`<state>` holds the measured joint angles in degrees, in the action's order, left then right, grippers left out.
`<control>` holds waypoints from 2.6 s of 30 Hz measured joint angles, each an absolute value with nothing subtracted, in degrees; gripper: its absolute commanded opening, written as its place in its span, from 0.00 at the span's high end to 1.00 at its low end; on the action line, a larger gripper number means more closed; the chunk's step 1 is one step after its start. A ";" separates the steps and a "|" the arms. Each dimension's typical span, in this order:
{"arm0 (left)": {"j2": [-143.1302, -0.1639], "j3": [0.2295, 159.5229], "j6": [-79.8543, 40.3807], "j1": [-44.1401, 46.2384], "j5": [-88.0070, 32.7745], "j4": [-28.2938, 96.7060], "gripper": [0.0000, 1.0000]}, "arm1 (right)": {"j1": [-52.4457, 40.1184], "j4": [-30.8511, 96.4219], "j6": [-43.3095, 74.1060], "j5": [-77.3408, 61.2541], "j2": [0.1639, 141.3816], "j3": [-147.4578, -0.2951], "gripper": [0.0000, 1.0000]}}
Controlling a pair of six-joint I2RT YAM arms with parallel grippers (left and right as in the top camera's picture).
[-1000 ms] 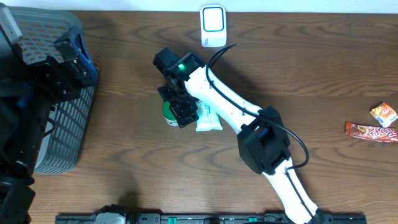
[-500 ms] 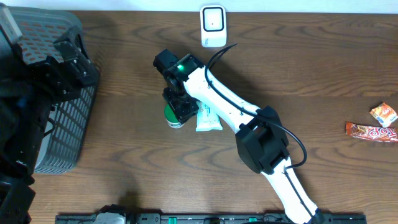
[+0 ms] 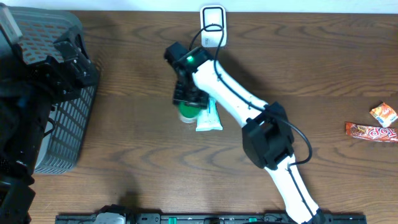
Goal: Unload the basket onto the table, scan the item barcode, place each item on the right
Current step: 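Lift the green-lidded jar toward the white scanner with right gripper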
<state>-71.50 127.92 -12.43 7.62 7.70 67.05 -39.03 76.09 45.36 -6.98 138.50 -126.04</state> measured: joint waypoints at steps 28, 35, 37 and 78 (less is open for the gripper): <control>-71.50 127.92 -12.43 7.62 7.70 67.07 0.02 | -39.77 76.20 40.45 3.09 139.87 -125.71 0.01; -71.50 127.92 -12.43 7.62 7.70 67.07 0.02 | -39.75 73.56 41.47 3.44 139.90 -121.54 0.14; -71.50 127.92 -12.43 7.62 7.70 67.07 0.02 | -39.75 73.10 41.67 3.49 139.90 -120.49 0.20; -71.48 127.92 -12.43 7.62 7.70 67.09 0.02 | -36.75 76.27 41.82 -8.34 138.78 -117.58 0.43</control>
